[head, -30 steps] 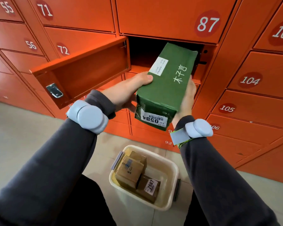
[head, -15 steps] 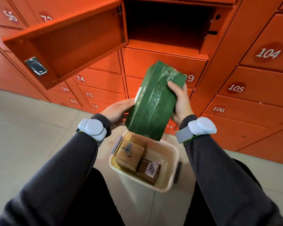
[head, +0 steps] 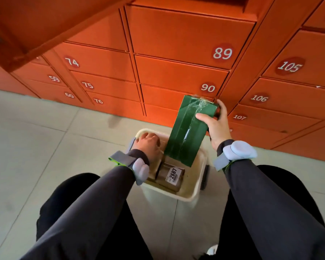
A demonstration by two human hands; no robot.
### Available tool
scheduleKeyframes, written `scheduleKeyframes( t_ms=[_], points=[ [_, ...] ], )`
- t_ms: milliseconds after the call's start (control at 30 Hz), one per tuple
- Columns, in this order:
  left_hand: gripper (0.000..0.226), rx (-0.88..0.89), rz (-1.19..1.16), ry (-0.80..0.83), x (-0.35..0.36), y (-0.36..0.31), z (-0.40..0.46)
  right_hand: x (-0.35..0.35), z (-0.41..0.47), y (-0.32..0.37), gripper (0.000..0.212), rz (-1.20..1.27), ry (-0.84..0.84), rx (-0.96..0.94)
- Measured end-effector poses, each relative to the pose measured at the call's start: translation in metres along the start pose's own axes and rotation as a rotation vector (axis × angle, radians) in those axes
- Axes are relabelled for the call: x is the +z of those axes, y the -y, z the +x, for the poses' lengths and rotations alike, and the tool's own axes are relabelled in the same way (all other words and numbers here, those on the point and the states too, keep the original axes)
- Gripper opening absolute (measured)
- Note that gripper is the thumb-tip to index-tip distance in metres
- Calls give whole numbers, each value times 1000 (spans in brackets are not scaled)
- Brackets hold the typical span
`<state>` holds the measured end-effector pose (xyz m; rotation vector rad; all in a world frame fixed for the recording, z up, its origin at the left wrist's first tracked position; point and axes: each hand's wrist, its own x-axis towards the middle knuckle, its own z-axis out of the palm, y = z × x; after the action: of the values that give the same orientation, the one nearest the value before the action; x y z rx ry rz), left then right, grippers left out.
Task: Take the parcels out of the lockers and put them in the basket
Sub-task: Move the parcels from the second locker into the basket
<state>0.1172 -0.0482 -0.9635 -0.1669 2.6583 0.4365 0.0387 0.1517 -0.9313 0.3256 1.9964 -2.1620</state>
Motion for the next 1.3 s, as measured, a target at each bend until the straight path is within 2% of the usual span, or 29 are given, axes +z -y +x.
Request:
scheduleKeyframes(
  t_ms=[67, 133, 267, 467, 567, 667, 800, 1000, 1167, 1233, 1300],
  points=[
    [29, 66, 122, -131, 7, -8, -2, -4, -2, -9, 83, -33, -15, 14],
    [28, 161, 152, -181, 9, -18, -2, -6, -4, -18, 84, -49, -38, 15],
    [30, 264, 147, -11, 20, -27, -4, -9, -9, -34, 86, -54, -66, 7],
    [38, 399, 621, 77, 38, -35, -8, -12, -12, -33, 73, -86, -5, -50],
    [43, 397, 720, 139, 50, -41, -14, -10, -16, -34, 68, -112, 18, -94],
    [44, 356, 670, 221, 56, -42, -16, -10, -19, -36, 67, -170, 22, -125],
    [43, 310, 486, 260, 49, -37, -10, -10, -19, -37, 65, -138, -13, -107],
    [40, 295, 411, 363, 43, -32, -9, -6, -23, -34, 62, -113, -42, -155],
    [39, 260, 367, 409, 41, -29, -8, -1, -30, -31, 67, -236, 136, -190],
    [39, 199, 332, 450, 40, -26, -7, 1, -33, -32, 67, -345, 207, -215],
    [39, 220, 356, 430, 39, -27, -8, 2, -35, -36, 67, -454, 268, -240]
  ],
)
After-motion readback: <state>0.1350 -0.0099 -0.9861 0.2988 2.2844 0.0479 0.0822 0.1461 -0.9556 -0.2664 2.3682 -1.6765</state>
